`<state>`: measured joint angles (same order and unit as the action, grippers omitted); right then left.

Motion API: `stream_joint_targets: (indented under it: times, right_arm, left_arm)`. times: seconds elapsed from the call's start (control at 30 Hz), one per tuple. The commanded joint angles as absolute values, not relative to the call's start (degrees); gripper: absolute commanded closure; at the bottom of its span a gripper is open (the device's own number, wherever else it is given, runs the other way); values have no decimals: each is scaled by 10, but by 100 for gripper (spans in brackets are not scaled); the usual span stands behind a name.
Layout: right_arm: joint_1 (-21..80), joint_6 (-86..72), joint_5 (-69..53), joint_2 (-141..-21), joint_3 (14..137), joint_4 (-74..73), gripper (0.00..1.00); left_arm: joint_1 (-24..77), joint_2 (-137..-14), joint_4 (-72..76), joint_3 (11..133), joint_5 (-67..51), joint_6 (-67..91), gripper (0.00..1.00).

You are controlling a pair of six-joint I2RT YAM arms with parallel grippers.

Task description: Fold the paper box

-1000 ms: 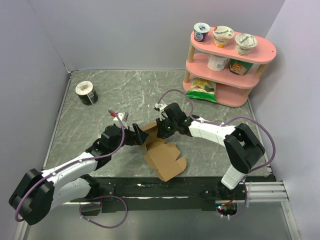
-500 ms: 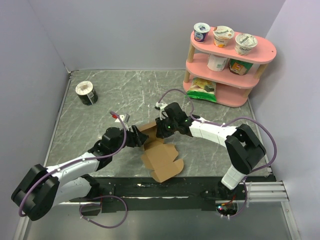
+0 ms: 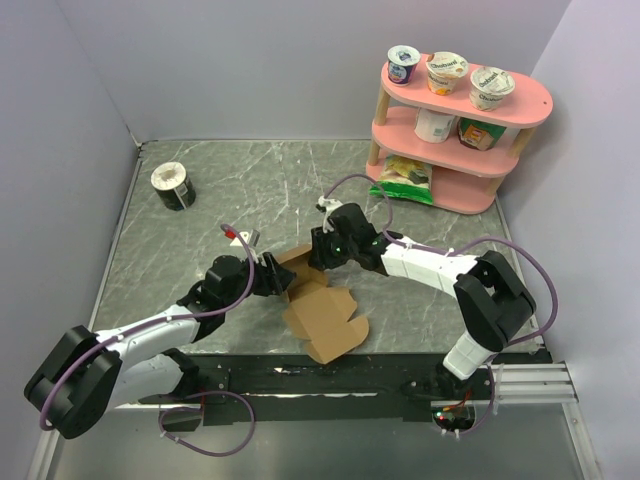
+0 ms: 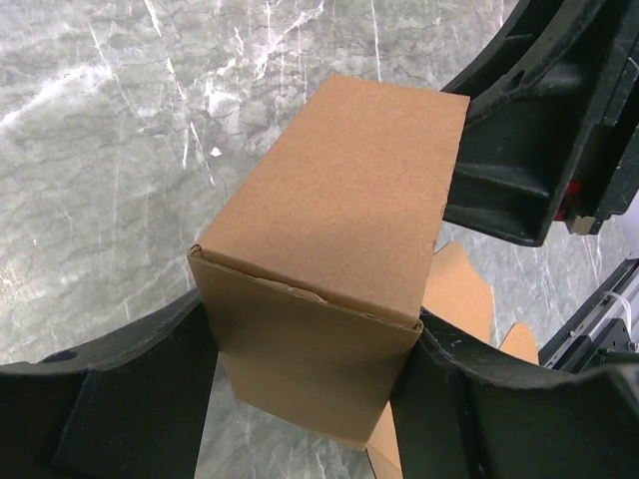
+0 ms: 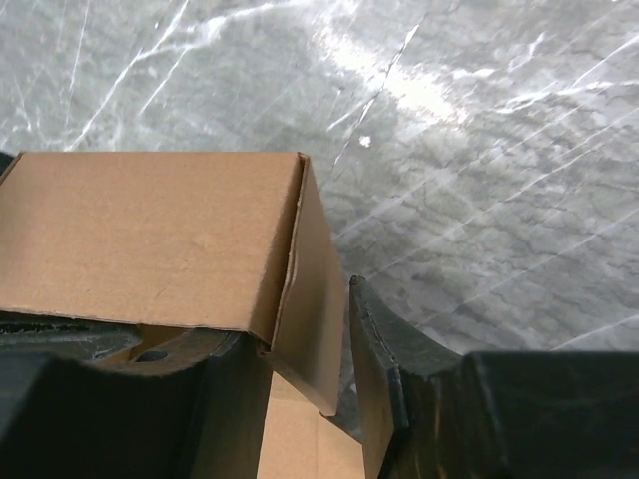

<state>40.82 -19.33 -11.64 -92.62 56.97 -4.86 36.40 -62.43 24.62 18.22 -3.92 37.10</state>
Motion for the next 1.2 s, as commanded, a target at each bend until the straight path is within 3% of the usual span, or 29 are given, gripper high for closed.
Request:
stream_joint_targets:
  times: [0.0, 0.23, 0.4, 0.6, 0.73, 0.9, 0.93, 1.03, 1.17]
  right_arm:
    - [424, -201, -78, -931, 577, -26, 59]
    - [434, -210, -18, -944, 571, -32, 67]
    - [446, -228, 82, -963, 594, -79, 86]
    - [461, -235, 157, -976, 610, -111, 92]
    - [461, -237, 134, -972, 597, -83, 90]
    - [460, -218, 85, -971, 601, -65, 69]
    - [460, -215, 71, -971, 604, -70, 49]
    - [453, -208, 48, -962, 608, -83, 20]
    - [442, -200, 12, -910, 595, -90, 11]
  left_arm:
    - [364, -613, 275, 184, -31, 378, 35]
    - [364, -604, 267, 182, -31, 381, 35]
    - [366, -592, 270, 176, -29, 389, 35]
    - [367, -586, 266, 178, -24, 389, 36]
    - [367, -592, 269, 177, -28, 390, 35]
    - [368, -599, 265, 181, -32, 395, 30]
    - [368, -599, 260, 184, -28, 396, 27]
    - [367, -595, 229, 203, -3, 401, 21]
    - [366, -606, 187, 225, 16, 415, 13]
